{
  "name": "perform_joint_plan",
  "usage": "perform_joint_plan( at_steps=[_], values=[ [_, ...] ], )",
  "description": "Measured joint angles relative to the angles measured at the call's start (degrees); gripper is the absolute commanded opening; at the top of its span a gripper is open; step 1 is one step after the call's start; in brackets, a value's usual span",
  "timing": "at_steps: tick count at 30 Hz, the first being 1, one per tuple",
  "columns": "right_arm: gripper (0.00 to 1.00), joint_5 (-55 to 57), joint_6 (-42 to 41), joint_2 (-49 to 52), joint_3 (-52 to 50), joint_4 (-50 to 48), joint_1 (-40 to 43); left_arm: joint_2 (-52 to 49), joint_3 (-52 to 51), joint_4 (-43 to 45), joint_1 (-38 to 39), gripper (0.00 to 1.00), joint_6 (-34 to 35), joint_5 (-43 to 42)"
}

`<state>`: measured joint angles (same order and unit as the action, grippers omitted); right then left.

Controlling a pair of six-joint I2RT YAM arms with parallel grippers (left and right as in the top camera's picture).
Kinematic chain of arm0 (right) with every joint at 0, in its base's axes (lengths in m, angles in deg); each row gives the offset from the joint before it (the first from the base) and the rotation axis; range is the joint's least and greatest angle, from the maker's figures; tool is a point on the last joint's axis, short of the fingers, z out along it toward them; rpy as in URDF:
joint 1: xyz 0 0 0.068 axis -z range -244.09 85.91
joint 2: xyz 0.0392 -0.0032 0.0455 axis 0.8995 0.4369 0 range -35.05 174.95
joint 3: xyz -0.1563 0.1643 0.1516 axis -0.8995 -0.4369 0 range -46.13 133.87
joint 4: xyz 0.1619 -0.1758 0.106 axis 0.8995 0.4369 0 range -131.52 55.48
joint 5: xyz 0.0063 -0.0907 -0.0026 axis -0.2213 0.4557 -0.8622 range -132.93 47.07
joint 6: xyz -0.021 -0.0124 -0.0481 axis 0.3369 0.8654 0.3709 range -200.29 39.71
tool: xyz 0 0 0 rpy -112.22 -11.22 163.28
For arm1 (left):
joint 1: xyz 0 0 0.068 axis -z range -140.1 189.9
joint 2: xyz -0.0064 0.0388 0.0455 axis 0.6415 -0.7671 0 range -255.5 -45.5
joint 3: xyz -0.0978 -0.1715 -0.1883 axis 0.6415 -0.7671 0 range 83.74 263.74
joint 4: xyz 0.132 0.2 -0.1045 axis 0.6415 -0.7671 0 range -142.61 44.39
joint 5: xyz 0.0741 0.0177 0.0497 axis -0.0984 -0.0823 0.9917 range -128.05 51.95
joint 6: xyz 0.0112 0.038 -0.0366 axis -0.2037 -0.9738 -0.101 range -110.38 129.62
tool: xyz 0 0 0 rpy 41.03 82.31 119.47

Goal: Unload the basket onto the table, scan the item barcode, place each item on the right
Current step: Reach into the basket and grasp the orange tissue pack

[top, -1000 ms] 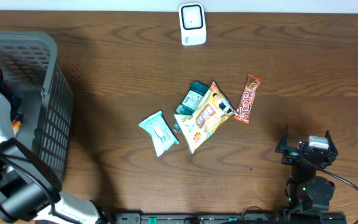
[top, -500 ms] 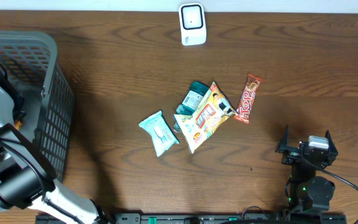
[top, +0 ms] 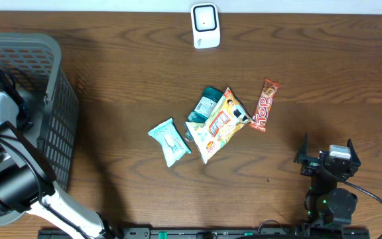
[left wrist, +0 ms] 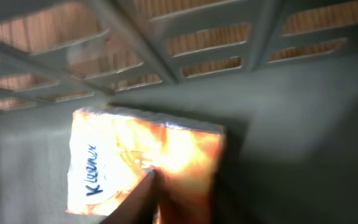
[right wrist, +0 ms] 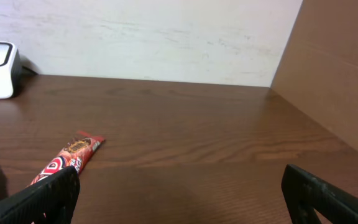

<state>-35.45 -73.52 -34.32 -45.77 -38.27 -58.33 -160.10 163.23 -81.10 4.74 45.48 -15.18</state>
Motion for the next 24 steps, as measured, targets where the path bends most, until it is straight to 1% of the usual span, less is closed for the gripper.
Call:
perform_joint_plan(
  at_steps=[3,9,12,13,14,16,18,22,24],
  values=[
    [0.99,0.0,0.0,0.0,0.0,0.0,0.0,0.0,0.0,-0.1,0.0,0.08,-0.3,0.3],
    [0.99,0.0,0.0,0.0,0.0,0.0,0.0,0.0,0.0,-0.8,0.0,0.08,-3.2,1.3],
    [0.99,0.0,0.0,0.0,0.0,0.0,0.0,0.0,0.0,-1.7,0.0,0.49,-4.5,2.0],
    [0.99,0.0,0.0,0.0,0.0,0.0,0.0,0.0,0.0,-1.7,0.0,0.65,-4.7,2.1],
    [0.99,0.0,0.0,0.0,0.0,0.0,0.0,0.0,0.0,-1.7,-0.1,0.68,-4.6,2.2],
    [0.99,0.0,0.0,0.0,0.0,0.0,0.0,0.0,0.0,-1.7,-0.3,0.71,-5.0,2.4],
    [0.99,0.0,0.0,0.0,0.0,0.0,0.0,0.0,0.0,-1.6,-0.6,0.72,-4.9,2.6],
    [0.99,0.0,0.0,0.0,0.0,0.0,0.0,0.0,0.0,-1.6,-1.3,0.71,-4.9,2.6],
    [0.99,0.0,0.0,0.0,0.0,0.0,0.0,0.0,0.0,-1.5,-1.8,0.69,-4.8,2.8]
  ],
)
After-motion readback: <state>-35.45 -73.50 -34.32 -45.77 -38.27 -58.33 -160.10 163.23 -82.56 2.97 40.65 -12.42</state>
